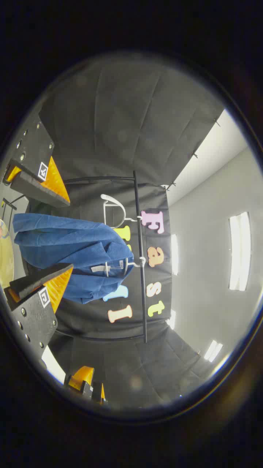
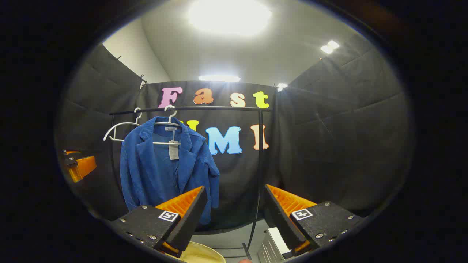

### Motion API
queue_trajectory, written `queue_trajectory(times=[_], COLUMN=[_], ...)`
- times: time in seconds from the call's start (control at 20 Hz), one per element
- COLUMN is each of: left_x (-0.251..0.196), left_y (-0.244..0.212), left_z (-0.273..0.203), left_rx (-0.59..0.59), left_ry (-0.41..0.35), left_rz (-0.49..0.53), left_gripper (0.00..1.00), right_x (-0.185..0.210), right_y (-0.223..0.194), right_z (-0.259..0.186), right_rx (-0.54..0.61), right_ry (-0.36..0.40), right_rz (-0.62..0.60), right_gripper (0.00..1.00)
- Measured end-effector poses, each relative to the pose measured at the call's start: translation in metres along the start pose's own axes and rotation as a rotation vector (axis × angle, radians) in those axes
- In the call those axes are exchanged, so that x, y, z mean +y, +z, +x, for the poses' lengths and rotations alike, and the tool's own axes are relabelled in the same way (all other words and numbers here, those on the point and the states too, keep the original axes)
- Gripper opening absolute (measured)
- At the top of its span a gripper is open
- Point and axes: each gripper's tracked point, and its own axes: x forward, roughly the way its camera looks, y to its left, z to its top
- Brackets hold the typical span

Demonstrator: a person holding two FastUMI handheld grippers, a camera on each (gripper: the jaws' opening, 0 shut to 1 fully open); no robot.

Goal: Grasp the clothes on the hanger with both hands and then place them into the laundry hamper below.

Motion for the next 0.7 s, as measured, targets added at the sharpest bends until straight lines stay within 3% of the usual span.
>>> queue_trajectory(times=[0.7], left_x=[-0.009], left_y=[-0.003], left_z=[0.0], left_rx=[0.002], left_ry=[-0.003], left_rz=[0.009], left_gripper=[0.89], right_x=[-0.013], right_y=[-0.004], right_z=[0.005], right_rx=[0.004], right_ry=[-0.02], right_rz=[0.007], right_gripper=[0.96])
